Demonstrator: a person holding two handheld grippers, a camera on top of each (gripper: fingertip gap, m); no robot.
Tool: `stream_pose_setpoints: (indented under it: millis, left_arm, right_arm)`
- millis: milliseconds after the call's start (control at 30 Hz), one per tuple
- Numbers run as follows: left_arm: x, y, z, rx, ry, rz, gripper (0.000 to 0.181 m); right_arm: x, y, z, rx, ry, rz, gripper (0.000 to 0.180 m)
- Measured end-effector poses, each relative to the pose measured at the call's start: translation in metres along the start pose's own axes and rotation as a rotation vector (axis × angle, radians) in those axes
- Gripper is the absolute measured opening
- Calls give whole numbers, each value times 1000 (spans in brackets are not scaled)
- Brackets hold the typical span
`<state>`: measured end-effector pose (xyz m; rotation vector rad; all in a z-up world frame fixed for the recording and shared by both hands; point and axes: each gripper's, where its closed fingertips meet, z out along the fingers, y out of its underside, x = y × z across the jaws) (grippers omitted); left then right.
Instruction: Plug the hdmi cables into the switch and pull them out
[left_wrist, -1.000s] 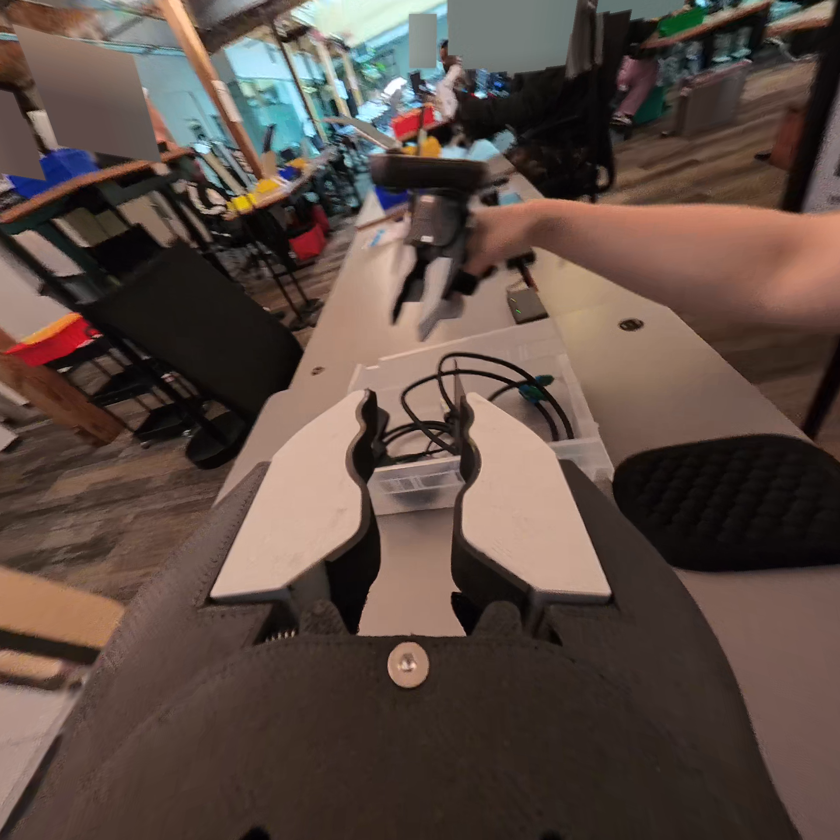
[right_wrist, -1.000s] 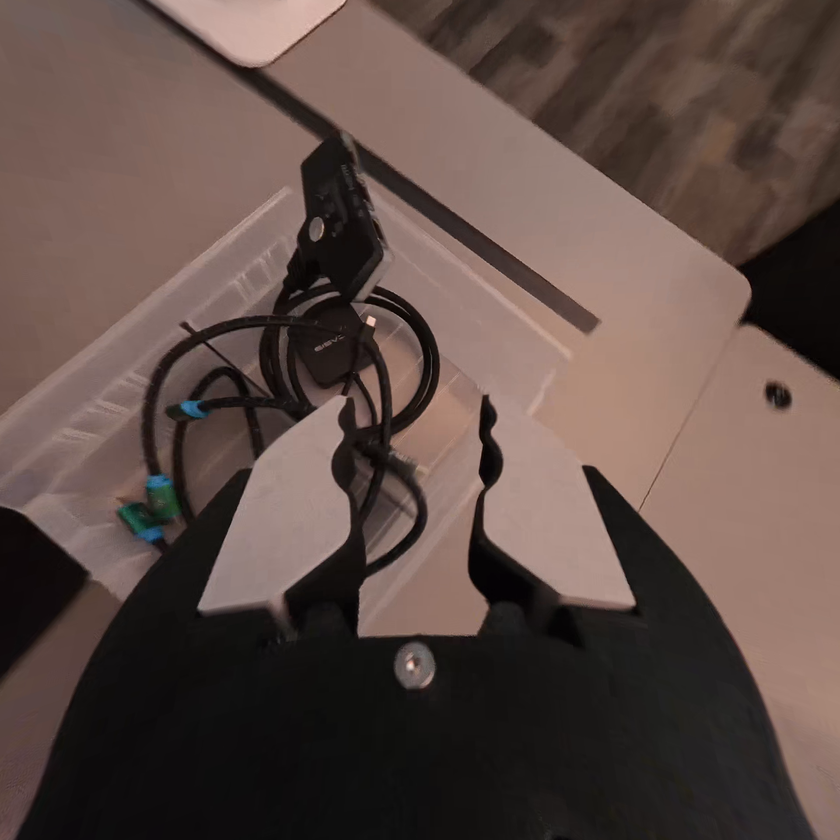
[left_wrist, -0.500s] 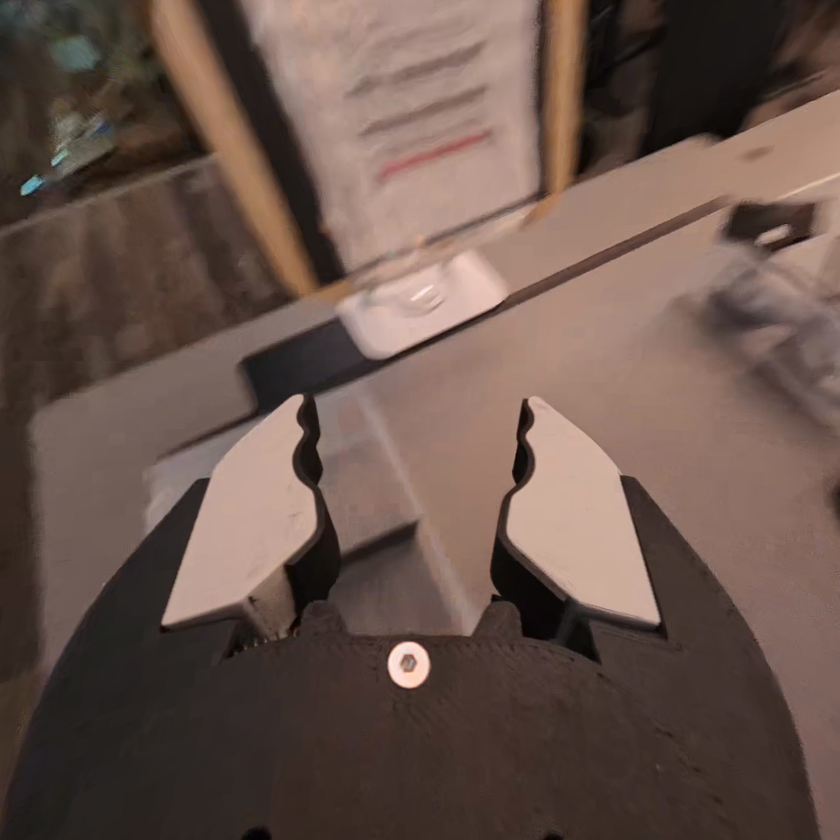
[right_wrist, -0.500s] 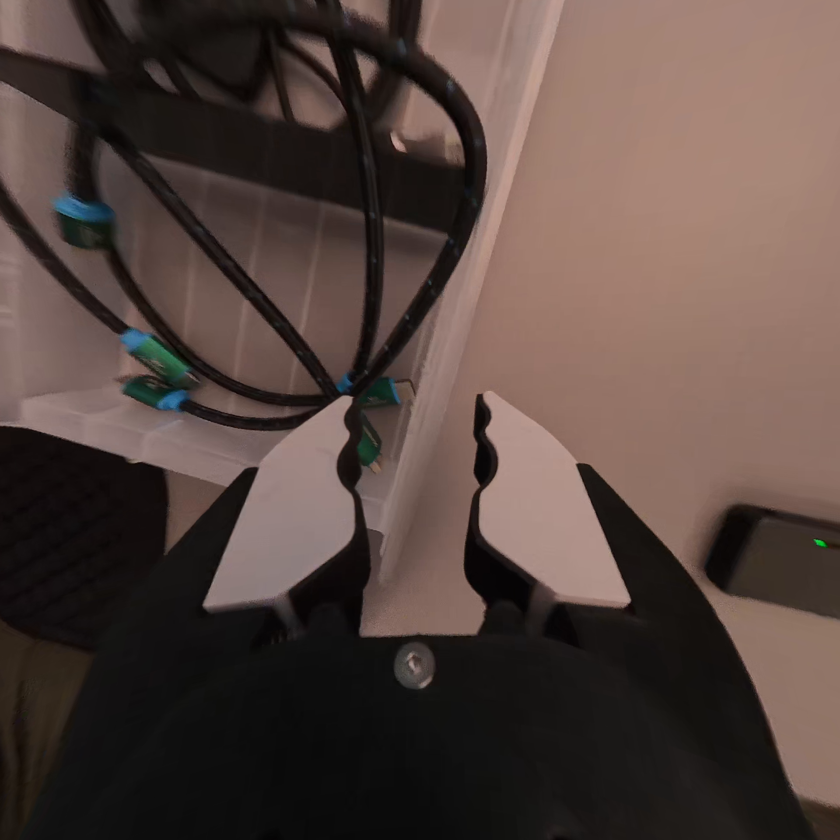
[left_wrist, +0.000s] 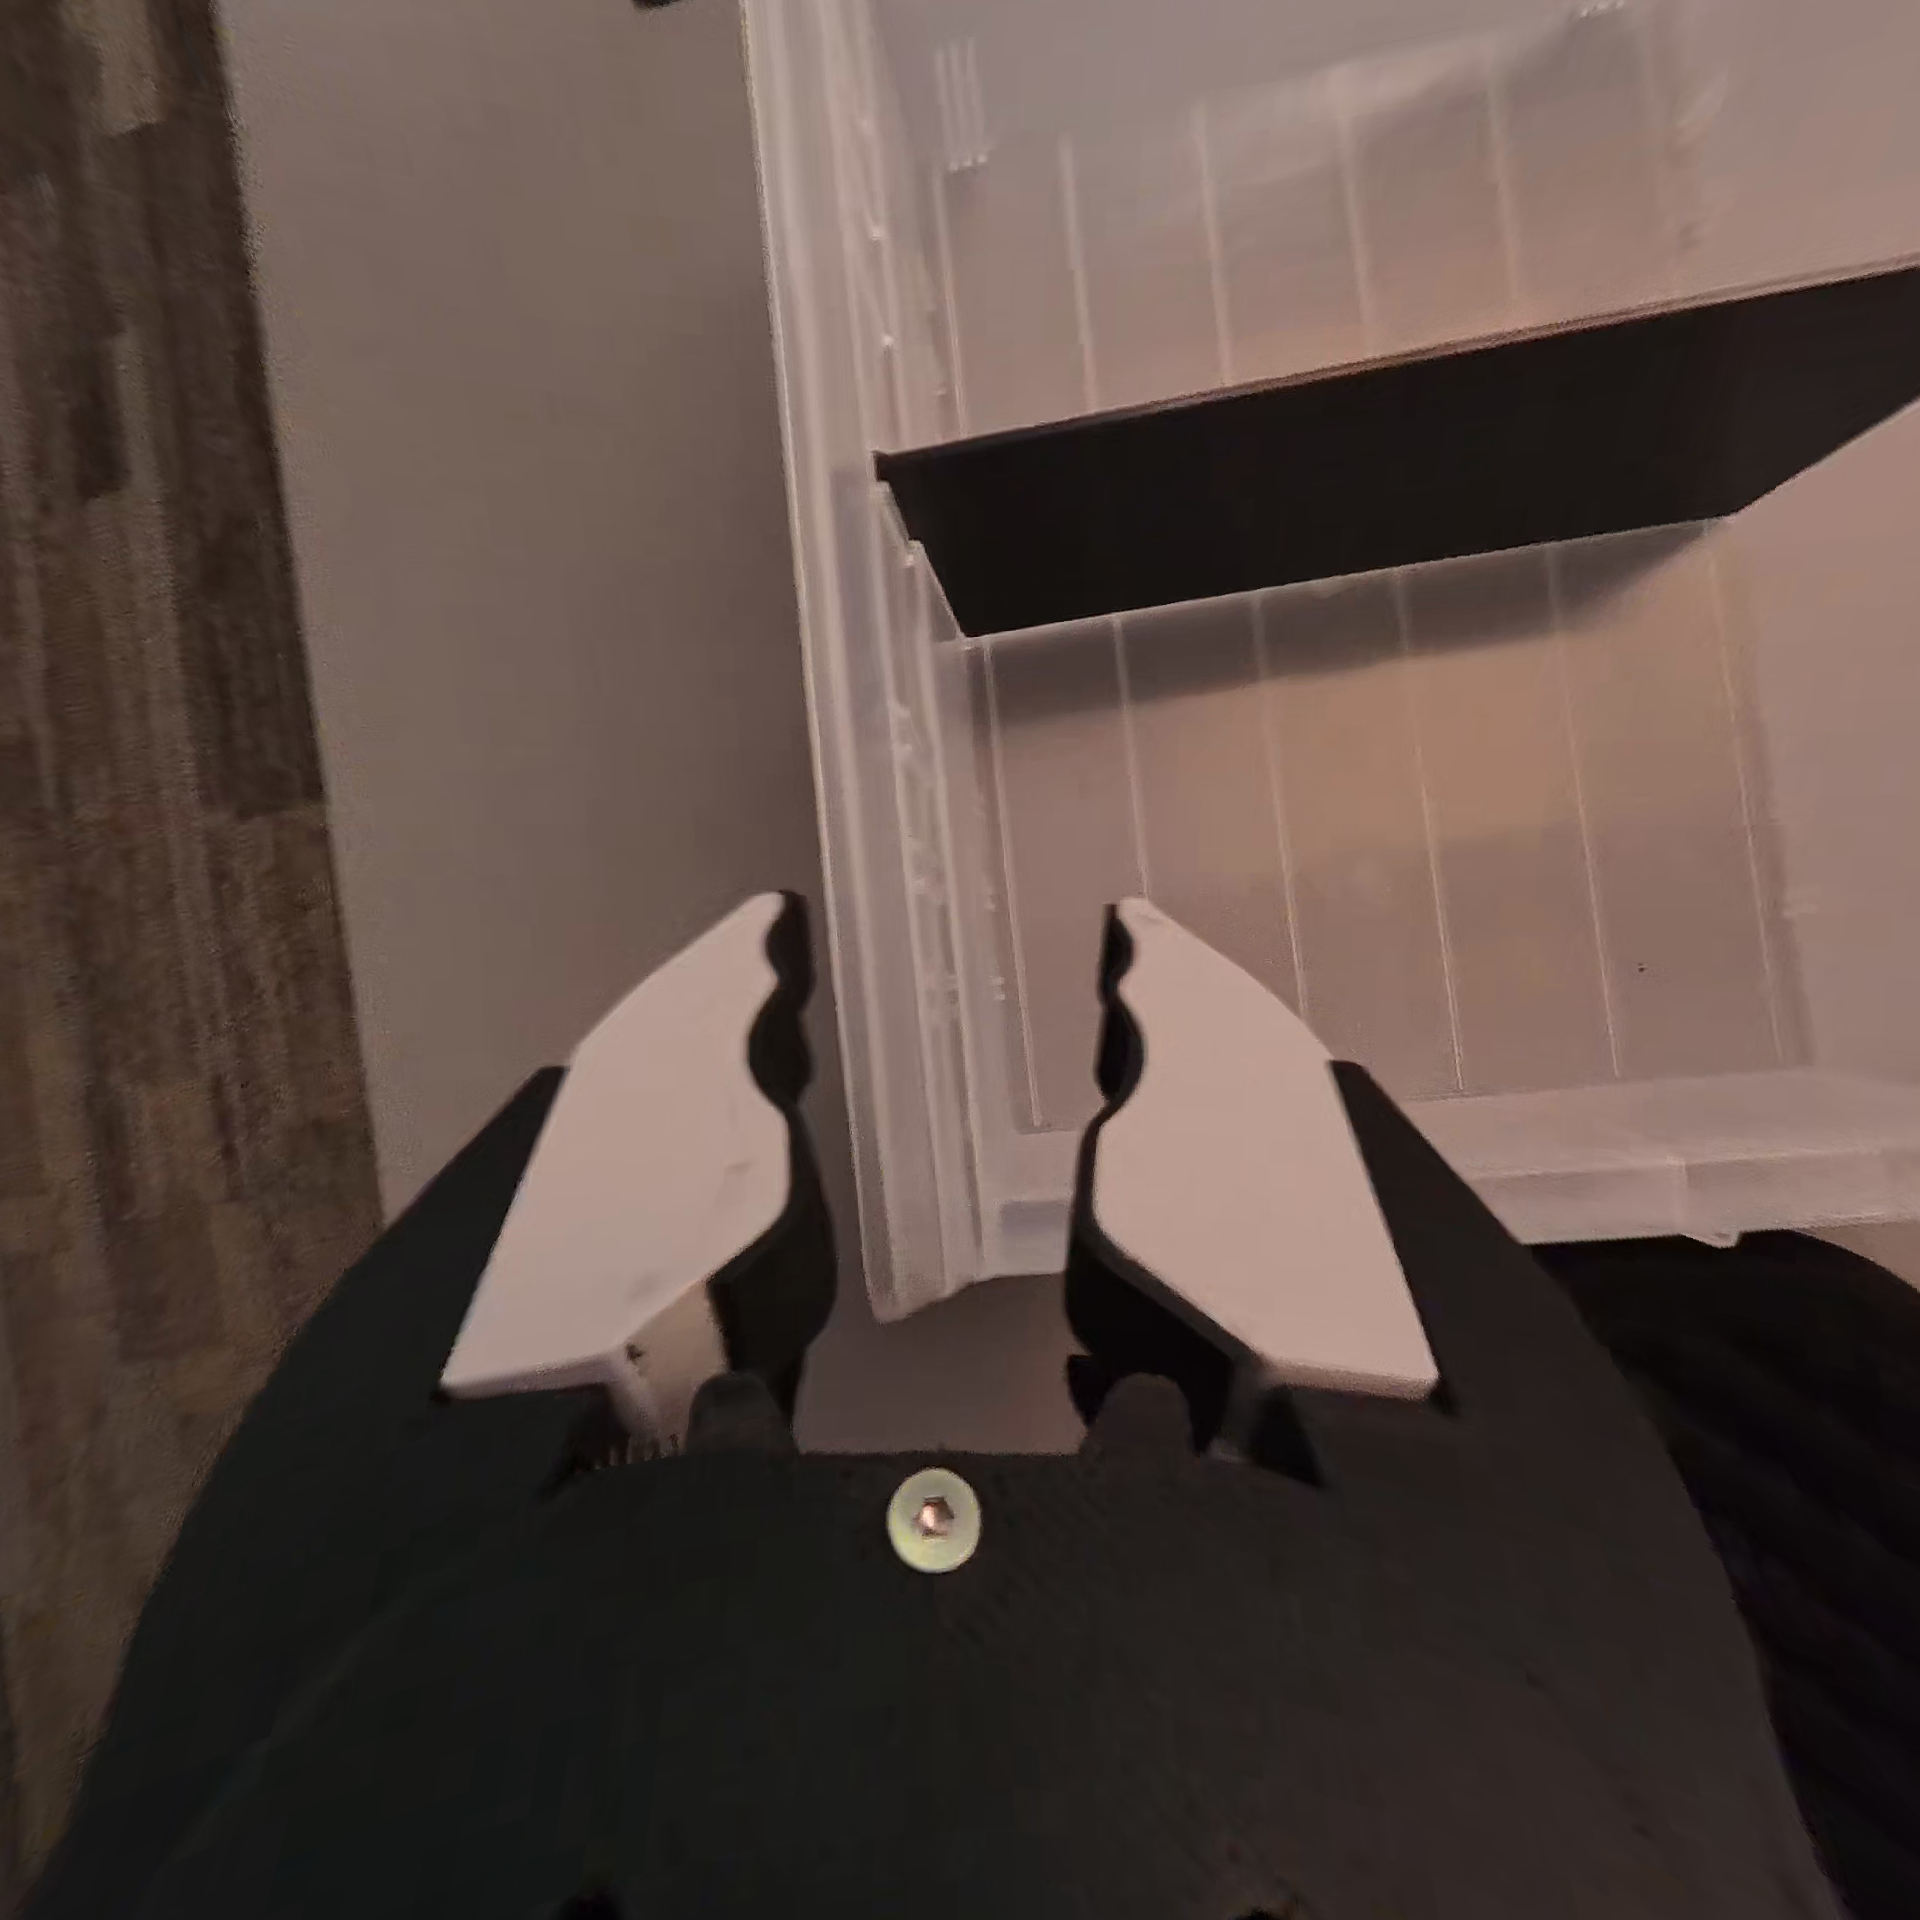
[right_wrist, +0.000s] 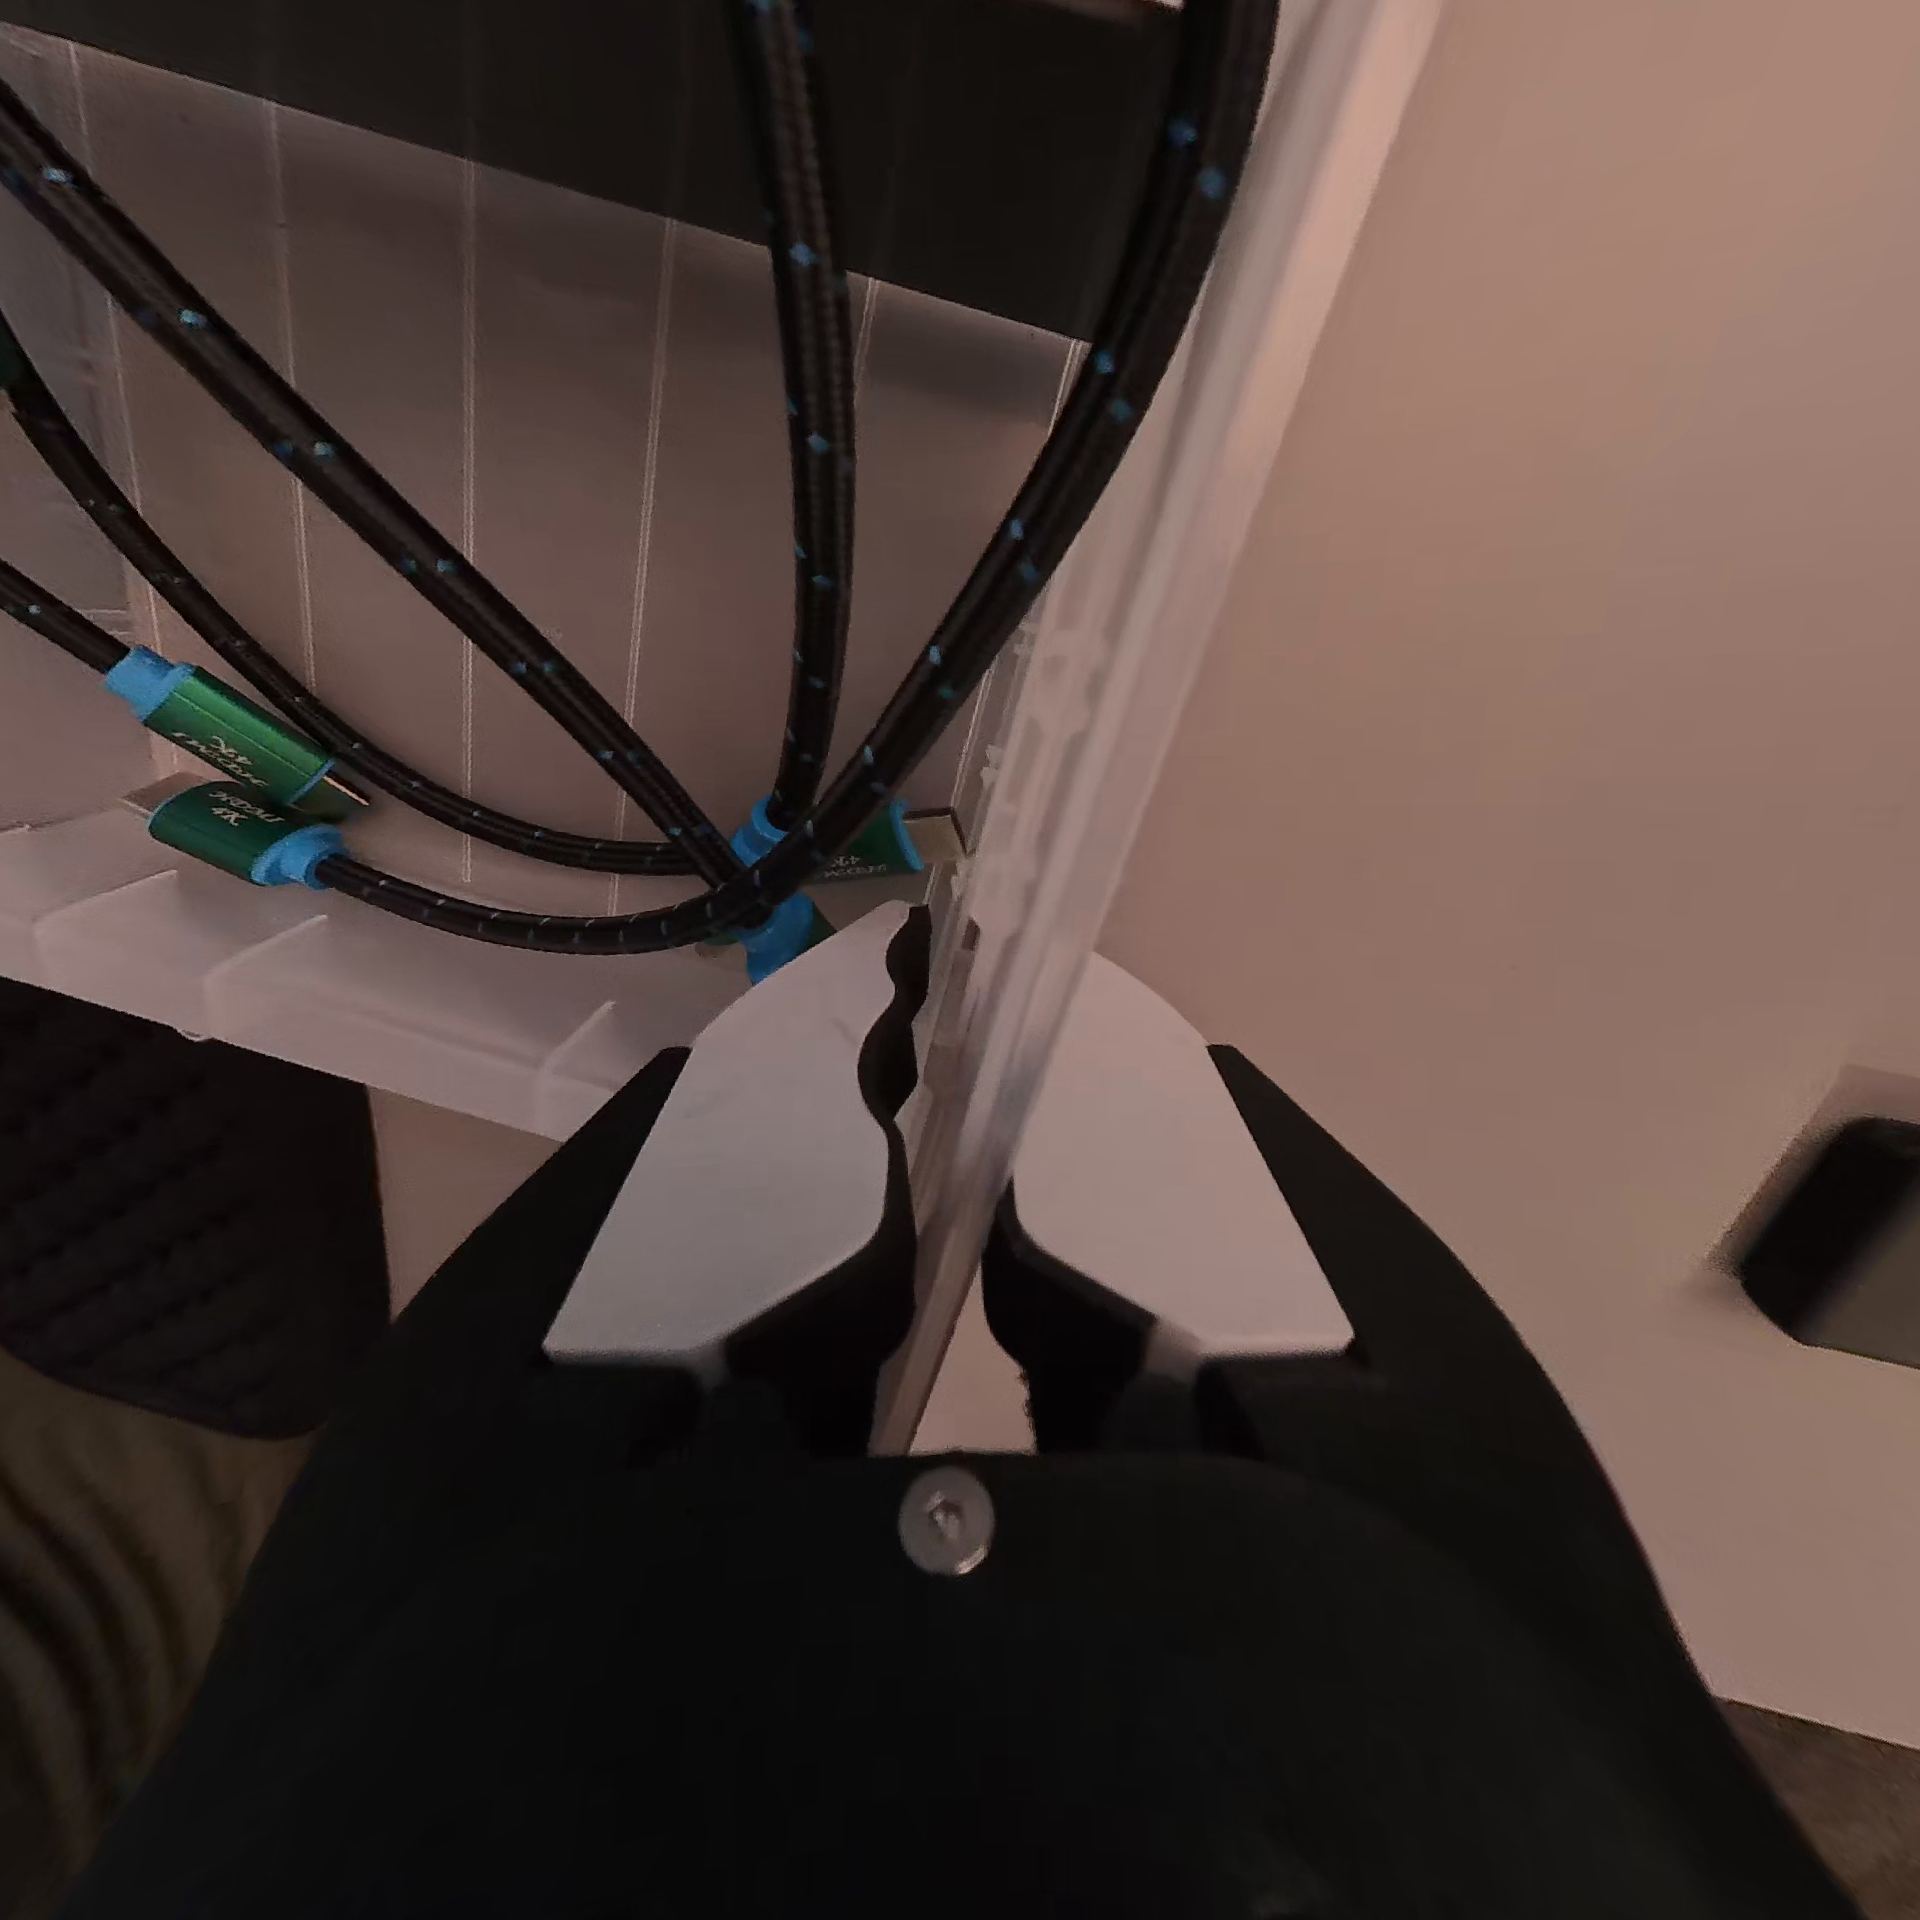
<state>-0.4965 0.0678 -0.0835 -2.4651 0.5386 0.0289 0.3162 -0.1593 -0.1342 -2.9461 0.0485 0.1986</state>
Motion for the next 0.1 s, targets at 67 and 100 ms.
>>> stream_pose_setpoints:
  millis: [67,100]
  left_arm:
    - [-4,2,10,-8,-1,-7,32]
    - [-5,3,13,-18,0,0,20]
  right_arm:
    - [-6,0,1,4,5,6,8]
    - [-9,0,1,7,6,0,8]
